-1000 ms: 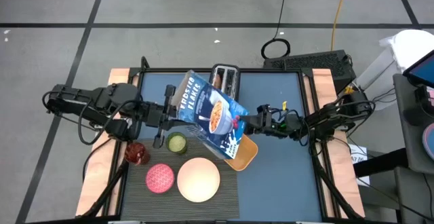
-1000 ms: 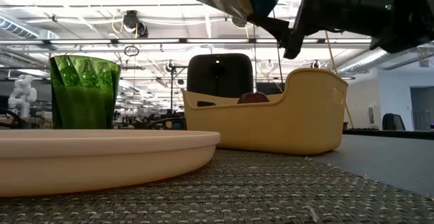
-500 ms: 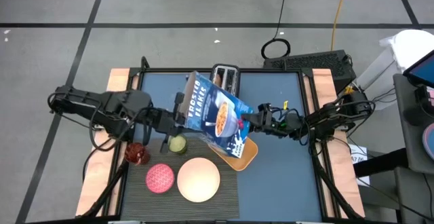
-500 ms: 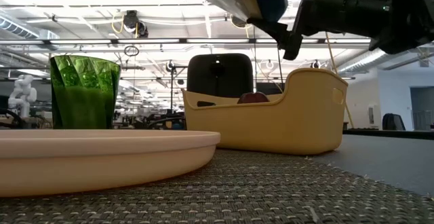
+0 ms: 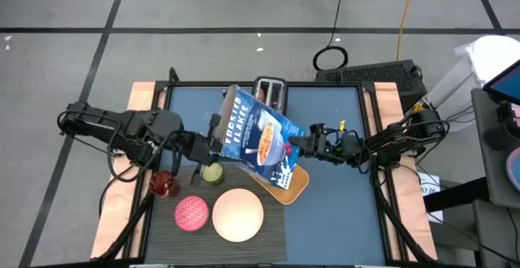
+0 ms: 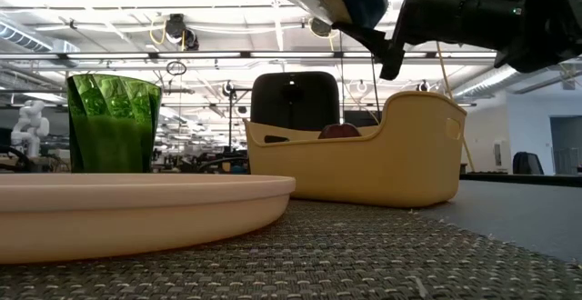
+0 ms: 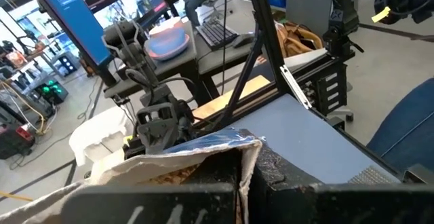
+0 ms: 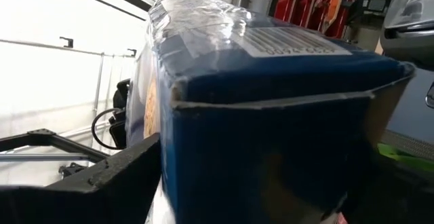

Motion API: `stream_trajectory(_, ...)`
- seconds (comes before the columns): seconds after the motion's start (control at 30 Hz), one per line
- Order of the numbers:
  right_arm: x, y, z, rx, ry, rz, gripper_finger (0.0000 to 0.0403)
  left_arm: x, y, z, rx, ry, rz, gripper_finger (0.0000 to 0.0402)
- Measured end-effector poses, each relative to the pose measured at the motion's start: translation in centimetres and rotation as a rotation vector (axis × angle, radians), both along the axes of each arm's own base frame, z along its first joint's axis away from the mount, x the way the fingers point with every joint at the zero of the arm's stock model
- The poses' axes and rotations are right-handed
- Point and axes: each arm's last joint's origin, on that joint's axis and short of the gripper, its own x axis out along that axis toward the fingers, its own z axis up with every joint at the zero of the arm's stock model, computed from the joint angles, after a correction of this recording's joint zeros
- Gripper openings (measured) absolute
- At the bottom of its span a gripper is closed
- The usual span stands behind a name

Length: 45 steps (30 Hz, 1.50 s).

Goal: Arrange a breakfast setting
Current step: Pour the cereal from the blue cereal box into the red bowl

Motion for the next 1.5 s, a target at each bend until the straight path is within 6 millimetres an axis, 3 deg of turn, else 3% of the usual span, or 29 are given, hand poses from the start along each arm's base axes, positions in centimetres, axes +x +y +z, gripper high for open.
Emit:
stream_trajectory(0.23, 0.0, 0.0, 0.1, -0.021, -0.002, -0.009, 0.0331, 0.0, 0.0, 0.1, -0.033, 0.002, 0.009, 0.0008)
stream_trajectory(0.67, 0.0, 0.0, 0.1, -0.045, -0.001, -0.014, 0.0330, -0.1, 0.1, 0.0, -0.230, 0.050, 0.062, 0.0097)
stream_trajectory(1.1, 0.0, 0.0, 0.2, -0.117, 0.006, -0.035, 0.0329, -5.4, 1.4, 2.7, -0.326, -0.015, 0.072, 0.0104)
stream_trajectory(1.5, 0.0, 0.1, 0.0, -0.202, 0.027, -0.060, 0.0329, -9.0, 2.3, 4.2, -0.396, -0.078, 0.063, 0.0104)
